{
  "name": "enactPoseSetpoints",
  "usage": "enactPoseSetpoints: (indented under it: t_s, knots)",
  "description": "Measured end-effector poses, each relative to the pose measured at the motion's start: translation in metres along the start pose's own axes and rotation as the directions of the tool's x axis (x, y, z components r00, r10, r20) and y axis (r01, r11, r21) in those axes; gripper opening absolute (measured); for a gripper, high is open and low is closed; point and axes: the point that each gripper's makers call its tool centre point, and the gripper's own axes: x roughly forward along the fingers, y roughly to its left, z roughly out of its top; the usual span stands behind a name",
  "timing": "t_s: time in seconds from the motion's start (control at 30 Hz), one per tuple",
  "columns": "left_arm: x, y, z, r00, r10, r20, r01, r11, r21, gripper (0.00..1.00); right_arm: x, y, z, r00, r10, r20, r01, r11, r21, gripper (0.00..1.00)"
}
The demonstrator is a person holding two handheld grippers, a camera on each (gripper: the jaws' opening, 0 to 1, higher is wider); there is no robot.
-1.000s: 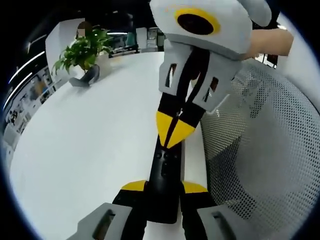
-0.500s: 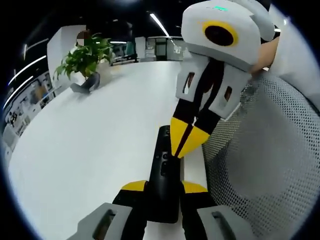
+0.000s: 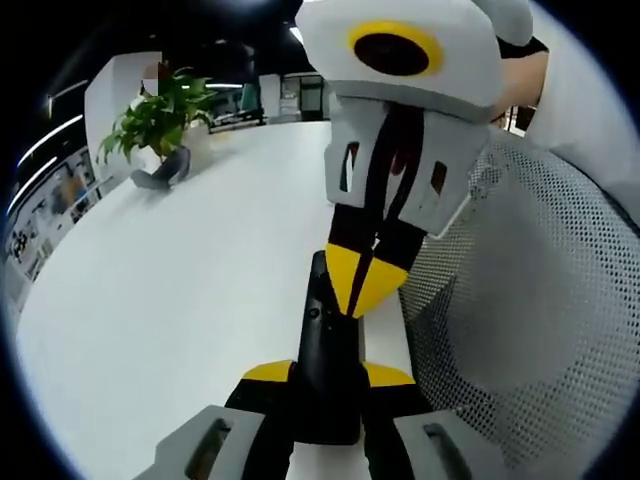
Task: Press the specified remote control buttons in sequence, fully releasing each button before pressing the next.
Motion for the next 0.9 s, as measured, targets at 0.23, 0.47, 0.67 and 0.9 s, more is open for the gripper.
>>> enactPoseSetpoints:
  t_s: [0.23,0.47,0.67,0.9]
  knots:
    - [0.000,-0.001,0.000,1.000,-0.018,-0.009,0.018,1.000,0.015,0.24,0.001,0.004,-0.001,0.999,-0.022,-0.026,0.019,0.995,-0.102,0.00]
    - [0.000,-0.001,0.001,1.000,-0.020,0.006,0.019,1.000,0.014,0.24,-0.003,0.001,0.000,0.993,0.015,0.120,-0.021,0.999,0.048,0.00]
    - [0.001,-0.001,0.001,1.000,-0.020,0.012,0.020,1.000,0.013,0.24,-0.008,-0.013,0.008,0.992,-0.009,0.125,0.004,0.999,0.041,0.00]
    - [0.001,-0.001,0.001,1.000,-0.021,0.011,0.021,1.000,0.008,0.24,-0.001,-0.008,0.005,1.000,-0.004,0.027,0.006,0.997,-0.074,0.00]
